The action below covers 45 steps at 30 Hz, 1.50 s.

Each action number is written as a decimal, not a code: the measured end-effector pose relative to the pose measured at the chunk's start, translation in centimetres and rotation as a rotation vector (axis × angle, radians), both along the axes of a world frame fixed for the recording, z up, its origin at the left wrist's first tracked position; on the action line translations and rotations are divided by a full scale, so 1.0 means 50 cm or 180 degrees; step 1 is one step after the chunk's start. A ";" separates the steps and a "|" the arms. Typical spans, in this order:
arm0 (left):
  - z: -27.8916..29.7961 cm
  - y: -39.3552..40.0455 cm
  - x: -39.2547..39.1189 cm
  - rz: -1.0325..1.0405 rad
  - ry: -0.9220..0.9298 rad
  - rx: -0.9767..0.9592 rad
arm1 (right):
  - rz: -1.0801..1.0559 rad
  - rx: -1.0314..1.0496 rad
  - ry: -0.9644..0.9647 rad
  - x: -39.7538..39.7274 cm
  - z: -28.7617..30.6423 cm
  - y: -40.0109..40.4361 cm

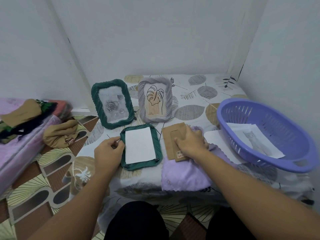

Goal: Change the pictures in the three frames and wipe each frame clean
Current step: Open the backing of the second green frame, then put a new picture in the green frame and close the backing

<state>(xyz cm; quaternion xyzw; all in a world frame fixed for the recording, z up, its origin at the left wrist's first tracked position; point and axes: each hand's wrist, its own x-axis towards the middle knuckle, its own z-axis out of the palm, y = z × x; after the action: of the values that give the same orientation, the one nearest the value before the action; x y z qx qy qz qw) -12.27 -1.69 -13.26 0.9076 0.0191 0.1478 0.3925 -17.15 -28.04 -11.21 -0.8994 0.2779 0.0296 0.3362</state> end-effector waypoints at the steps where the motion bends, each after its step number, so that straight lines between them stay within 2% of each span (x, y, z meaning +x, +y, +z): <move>1: 0.000 0.000 0.000 0.0003 -0.0004 -0.0004 | -0.0018 -0.0042 -0.0021 -0.004 0.002 0.000; 5: -0.001 0.000 0.000 -0.0001 -0.0001 -0.0078 | -0.0081 -0.0348 -0.0559 -0.020 0.014 0.012; 9: -0.002 0.001 0.000 0.0012 0.0010 -0.0148 | 0.0247 -0.0400 -0.1025 -0.005 0.038 0.049; 13: -0.003 0.001 0.001 -0.0003 0.0014 -0.0205 | 0.0717 -0.0400 -0.0820 0.027 0.025 0.095; 20: -0.006 0.003 0.002 -0.0006 -0.0028 -0.0179 | 0.0690 -0.0617 -0.0338 0.058 0.003 0.137; 33: -0.011 0.006 0.005 -0.0044 -0.0013 -0.0193 | 0.0481 -0.0528 -0.0533 0.041 0.007 0.144; 41: -0.006 0.004 0.002 -0.0052 0.0000 -0.0239 | 0.0512 -0.0184 -0.0705 0.045 -0.001 0.149; 45: 0.002 0.000 -0.004 -0.0042 0.0034 -0.0380 | 0.0301 0.1097 -0.1129 0.028 0.044 0.124</move>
<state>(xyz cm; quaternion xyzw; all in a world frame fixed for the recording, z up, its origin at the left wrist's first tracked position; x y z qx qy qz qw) -12.45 -1.70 -13.14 0.8835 0.0240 0.1390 0.4467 -15.76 -21.83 -9.00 -0.8319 0.1631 -0.0661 0.5263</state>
